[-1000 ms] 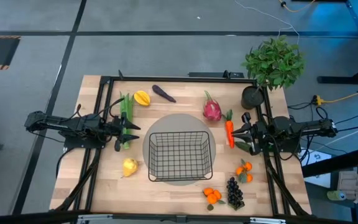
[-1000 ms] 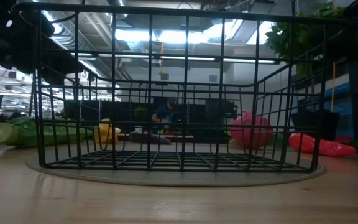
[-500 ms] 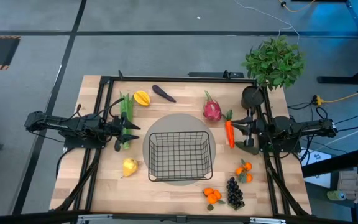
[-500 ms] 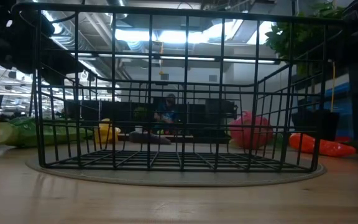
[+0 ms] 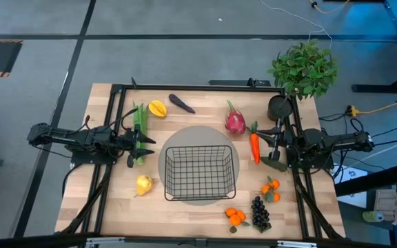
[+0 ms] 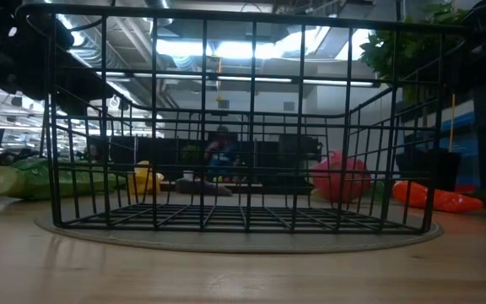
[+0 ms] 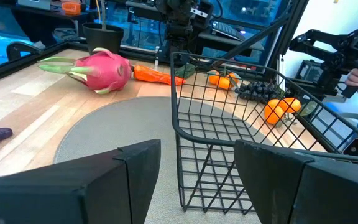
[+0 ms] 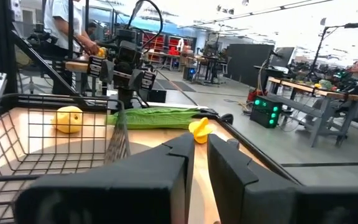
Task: Build produce basket
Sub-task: Put the carrot into the wire basket
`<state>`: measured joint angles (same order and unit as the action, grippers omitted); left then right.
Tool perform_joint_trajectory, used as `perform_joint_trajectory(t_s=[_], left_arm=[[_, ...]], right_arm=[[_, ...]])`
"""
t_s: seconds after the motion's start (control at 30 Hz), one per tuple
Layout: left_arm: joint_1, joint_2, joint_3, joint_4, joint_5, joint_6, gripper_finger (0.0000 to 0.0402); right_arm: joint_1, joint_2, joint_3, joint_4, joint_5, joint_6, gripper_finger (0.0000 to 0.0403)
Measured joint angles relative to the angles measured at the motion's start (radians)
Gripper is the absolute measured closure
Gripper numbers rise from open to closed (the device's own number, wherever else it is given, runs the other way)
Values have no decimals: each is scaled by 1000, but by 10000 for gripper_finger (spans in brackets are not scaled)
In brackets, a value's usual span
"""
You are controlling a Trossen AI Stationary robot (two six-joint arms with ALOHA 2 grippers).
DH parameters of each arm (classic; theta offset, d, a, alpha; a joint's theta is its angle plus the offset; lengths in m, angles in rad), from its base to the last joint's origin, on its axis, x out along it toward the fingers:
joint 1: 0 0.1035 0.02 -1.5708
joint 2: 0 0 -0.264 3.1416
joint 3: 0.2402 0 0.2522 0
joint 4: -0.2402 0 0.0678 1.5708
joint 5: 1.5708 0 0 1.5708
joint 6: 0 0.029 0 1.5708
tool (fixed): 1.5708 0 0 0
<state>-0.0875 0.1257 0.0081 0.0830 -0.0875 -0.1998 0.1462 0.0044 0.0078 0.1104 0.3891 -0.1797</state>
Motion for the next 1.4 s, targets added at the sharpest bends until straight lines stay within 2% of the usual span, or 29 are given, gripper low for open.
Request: perform_joint_trajectory(t_s=[0.17,0.37,0.53,0.67,0.73,0.83,0.9,1.0,1.07,1.17,1.3,1.33,1.4], left_arm=[[0,0,0,0,0,11,207],[0,0,0,0,-1,80,207],[0,0,0,11,-6,181,207],[0,0,0,66,-6,224,207],[0,0,0,109,-8,243,207],[0,0,0,177,-35,266,207],[0,0,0,211,-50,289,207],[0,0,0,244,-62,367,207],[0,0,0,249,-61,417,207],[0,0,0,250,-62,448,207],[0,0,0,251,-81,472,207],[0,0,0,252,-92,472,207],[0,0,0,252,-115,473,207]], right_arm=[[0,0,0,-35,72,44,352],[0,1,0,-33,21,268,352],[0,1,0,-9,2,275,352],[0,1,0,98,-3,208,352],[0,1,0,205,-62,138,352],[0,1,43,358,-241,75,352],[0,4,112,368,-348,70,352],[1,55,229,260,-376,56,352],[1,116,320,119,-305,47,352],[0,235,457,-131,-90,159,352],[0,405,613,-507,217,520,352],[-1,446,644,-600,266,613,352],[-1,525,689,-779,293,796,352]])
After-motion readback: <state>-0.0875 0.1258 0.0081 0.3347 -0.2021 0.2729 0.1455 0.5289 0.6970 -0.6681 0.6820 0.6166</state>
